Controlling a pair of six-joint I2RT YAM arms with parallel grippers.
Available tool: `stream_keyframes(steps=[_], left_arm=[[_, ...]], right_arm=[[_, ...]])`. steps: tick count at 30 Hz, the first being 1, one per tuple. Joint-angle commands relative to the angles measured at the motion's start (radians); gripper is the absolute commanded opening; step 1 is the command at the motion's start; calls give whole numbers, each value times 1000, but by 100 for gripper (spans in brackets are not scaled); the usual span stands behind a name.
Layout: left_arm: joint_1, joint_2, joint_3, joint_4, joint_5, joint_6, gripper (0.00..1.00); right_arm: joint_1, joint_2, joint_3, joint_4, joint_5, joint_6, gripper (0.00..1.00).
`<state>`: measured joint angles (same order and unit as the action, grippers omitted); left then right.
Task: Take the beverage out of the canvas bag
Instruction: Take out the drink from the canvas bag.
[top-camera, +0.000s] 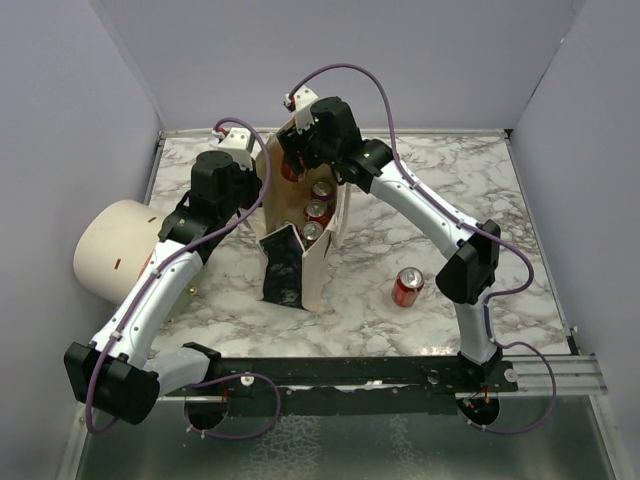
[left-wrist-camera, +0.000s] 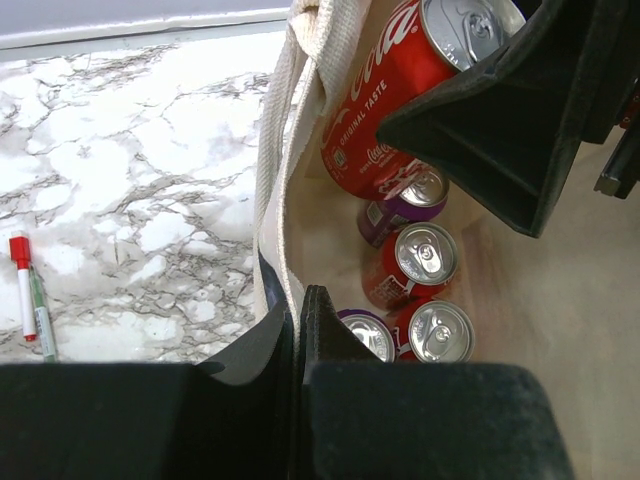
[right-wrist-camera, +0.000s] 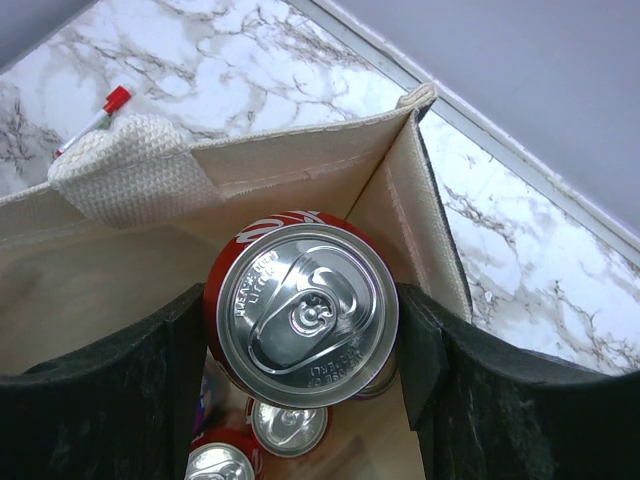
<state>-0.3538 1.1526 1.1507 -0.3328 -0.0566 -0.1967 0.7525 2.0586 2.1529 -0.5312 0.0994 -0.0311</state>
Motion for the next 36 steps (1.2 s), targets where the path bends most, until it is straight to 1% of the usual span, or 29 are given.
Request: stream_keyframes(steps=[1,5,9,13,19,23,28,32,36], left_arm=[[7,-62,45,130,-31,9,0],[7,-46,63,123,-39,13,0],[7,-29,79,119,-42,2,0],[7,-23,77,117,-44,-16,0],[6,-24,66,106,-35,-61,0],[7,-27,58,106,-35,-86,0],[7,-28,60,99,-55,-85,0],[6,-32,59,87,-57,-85,0],[6,-38,59,76,-55,-87,0]], right_arm=[[1,-70,40,10,-47,49,2],[1,-103,48,-38,-68,82,2],[1,-120,81,-106,-66,109,2],[1,-157,88,-139,-52,119,2],[1,-239,65,-153,-37,144,2],[1,-293,53,-151,-57,173,2],[1,-366,41,-139,-69,217,2],[1,-434,31,-149,-43,243,2],[1,-540,-27,-135,-10,252,2]])
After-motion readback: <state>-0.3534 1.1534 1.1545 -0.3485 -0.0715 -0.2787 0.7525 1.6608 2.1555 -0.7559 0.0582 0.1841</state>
